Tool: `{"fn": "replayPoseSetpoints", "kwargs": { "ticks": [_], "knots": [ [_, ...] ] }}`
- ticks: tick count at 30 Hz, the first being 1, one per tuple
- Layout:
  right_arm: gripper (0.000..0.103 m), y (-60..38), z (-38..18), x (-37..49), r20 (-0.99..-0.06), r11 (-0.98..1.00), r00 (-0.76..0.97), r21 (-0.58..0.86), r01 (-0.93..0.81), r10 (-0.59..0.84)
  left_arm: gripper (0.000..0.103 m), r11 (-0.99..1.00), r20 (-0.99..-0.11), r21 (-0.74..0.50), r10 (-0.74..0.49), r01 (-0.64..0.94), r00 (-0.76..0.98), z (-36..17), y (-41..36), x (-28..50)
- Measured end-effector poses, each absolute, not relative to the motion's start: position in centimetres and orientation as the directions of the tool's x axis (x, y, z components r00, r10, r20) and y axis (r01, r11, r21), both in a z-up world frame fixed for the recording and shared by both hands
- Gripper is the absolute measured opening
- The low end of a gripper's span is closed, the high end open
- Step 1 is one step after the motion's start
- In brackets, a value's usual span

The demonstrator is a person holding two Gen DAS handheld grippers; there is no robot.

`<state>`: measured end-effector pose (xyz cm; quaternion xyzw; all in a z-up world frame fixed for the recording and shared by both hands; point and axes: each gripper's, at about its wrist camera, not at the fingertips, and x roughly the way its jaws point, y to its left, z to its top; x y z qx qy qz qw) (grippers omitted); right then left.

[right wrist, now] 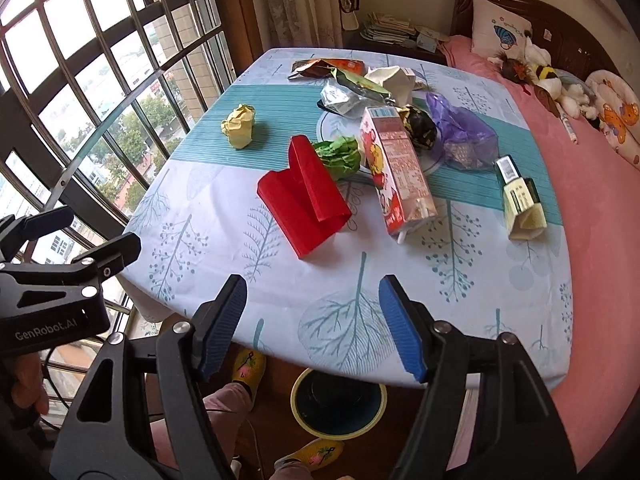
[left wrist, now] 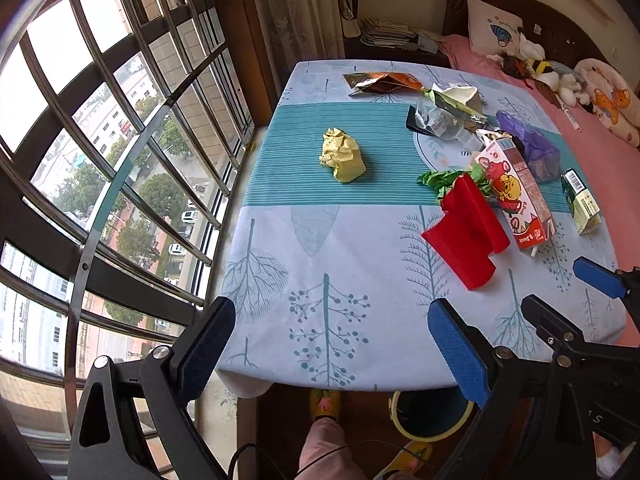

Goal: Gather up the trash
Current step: 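Grasp the red paper with the right tool while the left tool grasps the crumpled yellow paper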

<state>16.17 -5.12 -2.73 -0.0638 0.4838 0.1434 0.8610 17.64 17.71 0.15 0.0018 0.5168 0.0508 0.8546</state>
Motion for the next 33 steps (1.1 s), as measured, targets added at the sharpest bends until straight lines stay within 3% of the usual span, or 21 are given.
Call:
{"fn": "replayPoseSetpoints", "kwargs": {
  "ticks": [10,15,17,23,29,33],
  "knots": [
    [0.076,-0.1,-9.0,25.7,-0.901,0.912,0.425,-0.099,-0.397,0.087,0.099,0.999,-0.925,0.033,0.021,0.027,0.381,-2.7,23.9,27.6],
    [0.076,0.9,-11.0,28.0,-0.928,0.928,0.365,-0.072,-0.366,0.073,0.099,0.997,-0.932,0.005,-0.025,0.08,0.363,-3.5,24.7,32.0],
    [0.068,1.1,-11.5,28.4,-0.934,0.941,0.351,-0.056,-0.335,0.069,0.099,0.995,-0.934,-0.002,-0.039,0.102,0.356,-3.7,24.7,33.7],
    [0.031,1.1,-12.2,29.2,-0.945,0.973,0.315,0.011,-0.232,0.086,0.099,0.989,-0.944,-0.057,-0.098,0.135,0.315,-5.0,24.3,38.8],
    [0.021,0.1,-10.6,28.4,-0.931,0.989,0.343,0.091,-0.117,0.127,0.098,0.988,-0.96,-0.074,-0.107,0.134,0.259,-7.7,23.4,43.2],
    [0.02,-0.8,-9.3,27.7,-0.922,0.99,0.36,0.133,-0.05,0.142,0.086,0.986,-0.969,-0.087,-0.117,0.141,0.216,-9.8,22.6,45.3]
  ]
}}
